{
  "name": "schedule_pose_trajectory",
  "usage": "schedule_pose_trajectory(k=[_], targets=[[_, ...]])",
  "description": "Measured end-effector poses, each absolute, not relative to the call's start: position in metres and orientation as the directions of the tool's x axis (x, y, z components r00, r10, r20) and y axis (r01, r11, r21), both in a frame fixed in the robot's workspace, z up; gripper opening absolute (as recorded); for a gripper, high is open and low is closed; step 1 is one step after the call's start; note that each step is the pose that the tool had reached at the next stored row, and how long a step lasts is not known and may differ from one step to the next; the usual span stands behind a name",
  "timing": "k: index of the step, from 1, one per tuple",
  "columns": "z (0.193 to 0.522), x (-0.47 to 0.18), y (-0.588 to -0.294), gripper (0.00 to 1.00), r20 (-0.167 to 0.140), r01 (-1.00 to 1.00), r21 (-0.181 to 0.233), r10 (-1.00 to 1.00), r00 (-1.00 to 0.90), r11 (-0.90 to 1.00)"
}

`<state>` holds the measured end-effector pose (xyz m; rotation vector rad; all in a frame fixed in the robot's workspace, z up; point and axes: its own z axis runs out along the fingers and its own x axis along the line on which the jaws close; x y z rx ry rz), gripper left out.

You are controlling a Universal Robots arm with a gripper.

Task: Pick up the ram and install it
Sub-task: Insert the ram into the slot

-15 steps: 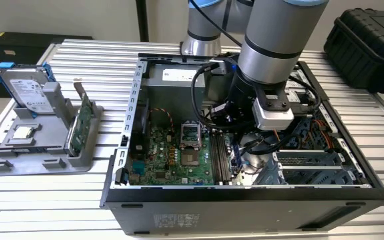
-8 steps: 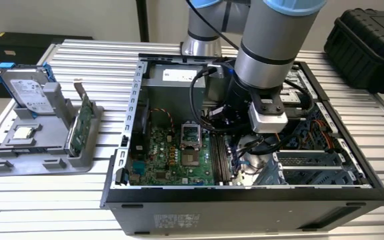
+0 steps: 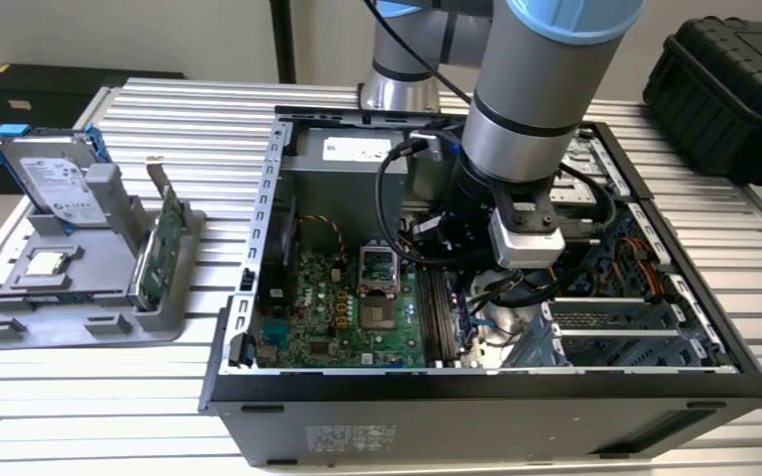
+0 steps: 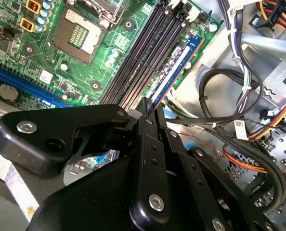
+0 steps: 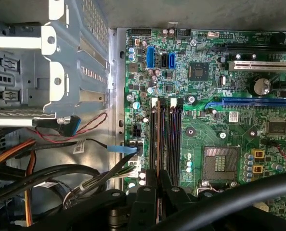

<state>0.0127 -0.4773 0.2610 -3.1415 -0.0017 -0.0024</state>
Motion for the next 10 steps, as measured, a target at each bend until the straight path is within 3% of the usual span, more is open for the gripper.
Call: schedule_pose_trajectory(k=[10], targets=[[0.257,0.0127,-0.4771,0.0,0.002,0.001,-0.001,0.001,1.0,-1.0]])
